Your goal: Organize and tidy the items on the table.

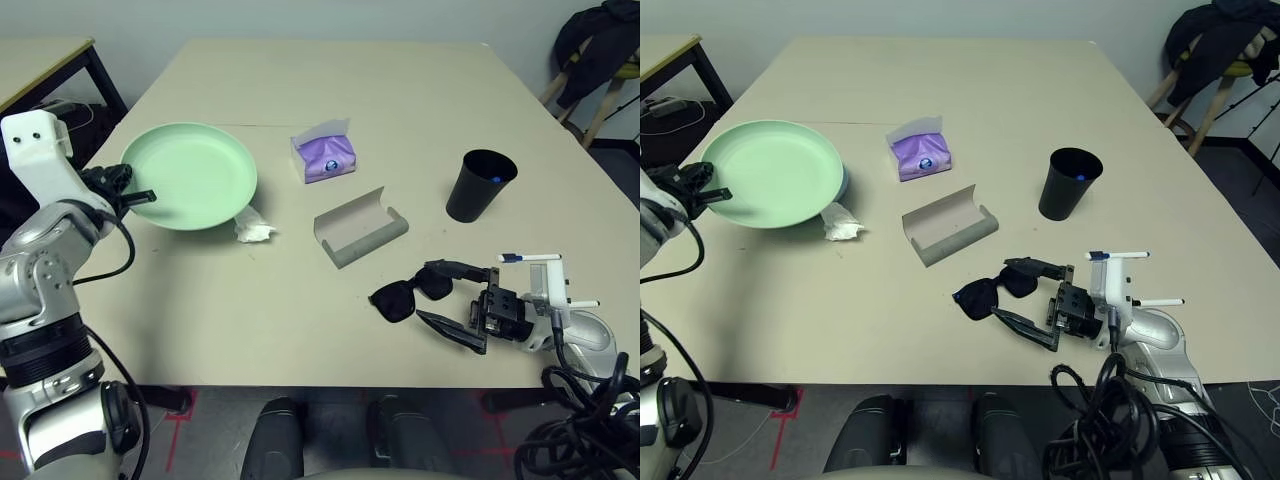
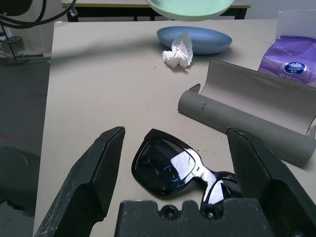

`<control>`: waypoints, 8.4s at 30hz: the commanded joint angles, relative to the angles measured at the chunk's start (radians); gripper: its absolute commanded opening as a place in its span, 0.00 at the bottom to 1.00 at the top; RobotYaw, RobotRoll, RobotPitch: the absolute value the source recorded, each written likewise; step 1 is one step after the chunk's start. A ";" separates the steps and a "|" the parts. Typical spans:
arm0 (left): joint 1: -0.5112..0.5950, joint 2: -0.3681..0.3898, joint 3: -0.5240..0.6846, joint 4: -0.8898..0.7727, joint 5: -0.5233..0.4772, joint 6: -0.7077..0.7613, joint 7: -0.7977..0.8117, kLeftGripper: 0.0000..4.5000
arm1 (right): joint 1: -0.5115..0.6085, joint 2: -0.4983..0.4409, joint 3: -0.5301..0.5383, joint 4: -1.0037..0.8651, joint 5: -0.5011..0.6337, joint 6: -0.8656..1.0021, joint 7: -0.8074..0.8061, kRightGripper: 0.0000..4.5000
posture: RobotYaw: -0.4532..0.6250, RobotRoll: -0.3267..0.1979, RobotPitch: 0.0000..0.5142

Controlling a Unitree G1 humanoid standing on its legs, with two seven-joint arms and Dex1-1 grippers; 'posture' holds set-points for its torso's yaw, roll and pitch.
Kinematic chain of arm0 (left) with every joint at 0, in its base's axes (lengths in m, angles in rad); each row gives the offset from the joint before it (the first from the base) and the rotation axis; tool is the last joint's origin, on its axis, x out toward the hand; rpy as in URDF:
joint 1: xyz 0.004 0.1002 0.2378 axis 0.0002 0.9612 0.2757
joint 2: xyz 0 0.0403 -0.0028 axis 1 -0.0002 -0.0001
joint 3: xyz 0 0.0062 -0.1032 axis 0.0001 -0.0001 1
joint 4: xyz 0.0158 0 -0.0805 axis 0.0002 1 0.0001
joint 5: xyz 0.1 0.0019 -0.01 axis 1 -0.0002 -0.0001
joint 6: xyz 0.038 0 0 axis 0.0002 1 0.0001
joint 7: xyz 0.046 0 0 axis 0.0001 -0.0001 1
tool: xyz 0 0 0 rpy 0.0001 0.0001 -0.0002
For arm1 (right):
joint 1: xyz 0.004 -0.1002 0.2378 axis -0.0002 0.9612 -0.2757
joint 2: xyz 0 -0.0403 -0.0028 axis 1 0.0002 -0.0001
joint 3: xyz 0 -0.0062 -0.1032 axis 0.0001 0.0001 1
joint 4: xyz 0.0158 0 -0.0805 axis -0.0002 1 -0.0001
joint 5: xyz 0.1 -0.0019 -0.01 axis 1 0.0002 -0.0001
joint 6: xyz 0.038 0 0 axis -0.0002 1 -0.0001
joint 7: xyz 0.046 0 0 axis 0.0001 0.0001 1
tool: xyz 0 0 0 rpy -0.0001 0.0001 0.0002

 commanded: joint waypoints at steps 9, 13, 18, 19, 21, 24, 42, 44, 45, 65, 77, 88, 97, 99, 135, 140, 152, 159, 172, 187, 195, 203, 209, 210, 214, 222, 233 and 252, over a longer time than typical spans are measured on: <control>-0.078 -0.032 -0.139 0.224 0.160 -0.161 0.064 0.00 | 0.037 -0.010 -0.010 -0.060 -0.003 0.012 -0.027 1.00 | 0.46 0.62 0.18; -0.087 -0.045 -0.157 0.301 0.186 -0.227 0.062 0.00 | 0.046 -0.012 -0.010 -0.072 -0.002 0.015 -0.034 1.00 | 0.44 0.62 0.18; -0.105 -0.045 -0.173 0.373 0.214 -0.283 0.061 0.12 | 0.050 -0.012 -0.015 -0.083 0.003 0.020 -0.044 1.00 | 0.44 0.62 0.18; -0.106 -0.044 -0.171 0.378 0.216 -0.289 0.060 0.18 | 0.049 -0.013 -0.015 -0.083 0.002 0.019 -0.045 1.00 | 0.44 0.62 0.18; -0.102 -0.034 -0.168 0.373 0.219 -0.298 0.051 0.34 | 0.049 -0.013 -0.015 -0.080 0.001 0.015 -0.047 1.00 | 0.44 0.62 0.17; -0.078 -0.017 -0.159 0.332 0.216 -0.287 0.035 0.60 | 0.049 -0.011 -0.016 -0.078 0.000 0.011 -0.050 1.00 | 0.44 0.62 0.17; 0.215 -0.053 -0.134 -0.261 -0.026 0.010 -0.198 0.99 | 0.049 0.012 -0.015 -0.073 -0.012 0.000 -0.103 1.00 | 0.46 0.62 0.20; 0.245 -0.062 -0.150 -0.296 -0.032 0.027 -0.207 0.99 | 0.049 0.010 -0.015 -0.072 -0.012 -0.001 -0.104 1.00 | 0.47 0.62 0.20; 0.257 -0.066 -0.158 -0.308 -0.033 0.036 -0.209 0.99 | 0.049 0.010 -0.015 -0.071 -0.013 -0.001 -0.104 1.00 | 0.47 0.62 0.20; 0.411 -0.061 -0.363 -0.403 -0.019 0.038 -0.314 0.99 | 0.041 0.011 -0.012 -0.055 -0.027 -0.018 -0.110 1.00 | 0.46 0.62 0.20; 0.359 -0.076 -0.451 -0.216 0.086 -0.100 -0.328 0.99 | 0.048 0.008 -0.016 -0.057 -0.034 -0.028 -0.119 1.00 | 0.44 0.62 0.19; 0.311 -0.069 -0.448 -0.138 0.152 -0.168 -0.339 0.41 | 0.055 0.007 -0.017 -0.053 -0.045 -0.043 -0.129 1.00 | 0.43 0.62 0.19; 0.306 -0.054 -0.404 -0.312 0.081 -0.063 -0.388 0.01 | 0.036 0.012 -0.009 -0.032 -0.050 -0.048 -0.126 1.00 | 0.43 0.62 0.19; 0.308 -0.047 -0.395 -0.357 0.059 -0.027 -0.399 0.01 | 0.031 0.013 -0.008 -0.027 -0.050 -0.049 -0.125 1.00 | 0.43 0.62 0.19; 0.059 -0.034 -0.325 0.315 0.302 -0.368 -0.188 0.40 | 0.039 0.016 -0.006 -0.055 -0.052 -0.046 -0.148 1.00 | 0.42 0.62 0.17; 0.120 -0.038 -0.251 0.179 0.229 -0.363 -0.227 0.83 | 0.044 0.021 -0.010 -0.079 -0.027 -0.014 -0.162 1.00 | 0.43 0.62 0.18; 0.365 -0.106 -0.059 -0.225 -0.040 -0.337 -0.336 0.99 | 0.038 0.031 -0.016 -0.125 0.021 0.083 -0.191 1.00 | 0.46 0.62 0.18; 0.547 -0.100 -0.055 -0.405 -0.151 -0.304 -0.409 0.99 | 0.031 0.027 -0.014 -0.117 0.013 0.090 -0.181 1.00 | 0.47 0.62 0.19; 0.693 -0.090 -0.145 -0.535 -0.169 -0.441 -0.528 0.99 | -0.084 0.023 -0.031 -0.070 -0.003 0.134 -0.230 1.00 | 0.50 0.62 0.19; 0.719 0.004 -0.179 -0.527 -0.188 -0.528 -0.716 0.99 | -0.232 0.036 -0.039 -0.066 0.008 0.300 -0.294 1.00 | 0.52 0.62 0.17; 0.702 0.025 -0.189 -0.498 -0.192 -0.541 -0.751 0.99 | -0.334 0.016 -0.047 -0.122 -0.003 0.462 -0.389 1.00 | 0.51 0.62 0.16; 0.713 0.030 -0.202 -0.498 -0.213 -0.555 -0.789 0.99 | -0.453 -0.061 -0.014 -0.117 -0.006 0.688 -0.385 1.00 | 0.52 0.62 0.15; 0.738 0.039 -0.211 -0.503 -0.208 -0.591 -0.837 0.99 | -0.484 -0.099 0.017 -0.126 -0.027 0.794 -0.378 1.00 | 0.52 0.62 0.15; 0.739 0.040 -0.211 -0.503 -0.211 -0.593 -0.842 0.99 | -0.492 -0.111 0.031 -0.129 -0.032 0.815 -0.369 1.00 | 0.52 0.62 0.15; 0.749 0.058 -0.208 -0.509 -0.225 -0.593 -0.875 0.99 | -0.567 -0.185 0.114 -0.118 -0.046 0.928 -0.278 1.00 | 0.52 0.62 0.16; 0.752 0.060 -0.219 -0.512 -0.223 -0.610 -0.892 0.99 | -0.735 -0.208 0.140 -0.016 -0.105 0.837 -0.152 1.00 | 0.53 0.62 0.17; 0.782 0.080 -0.248 -0.540 -0.231 -0.647 -0.952 0.99 | -0.890 -0.233 0.259 0.117 -0.256 0.684 0.031 1.00 | 0.54 0.62 0.19; 0.782 0.138 -0.312 -0.519 -0.182 -0.739 -1.023 0.99 | -0.902 -0.251 0.321 0.118 -0.355 0.523 0.245 1.00 | 0.55 0.62 0.19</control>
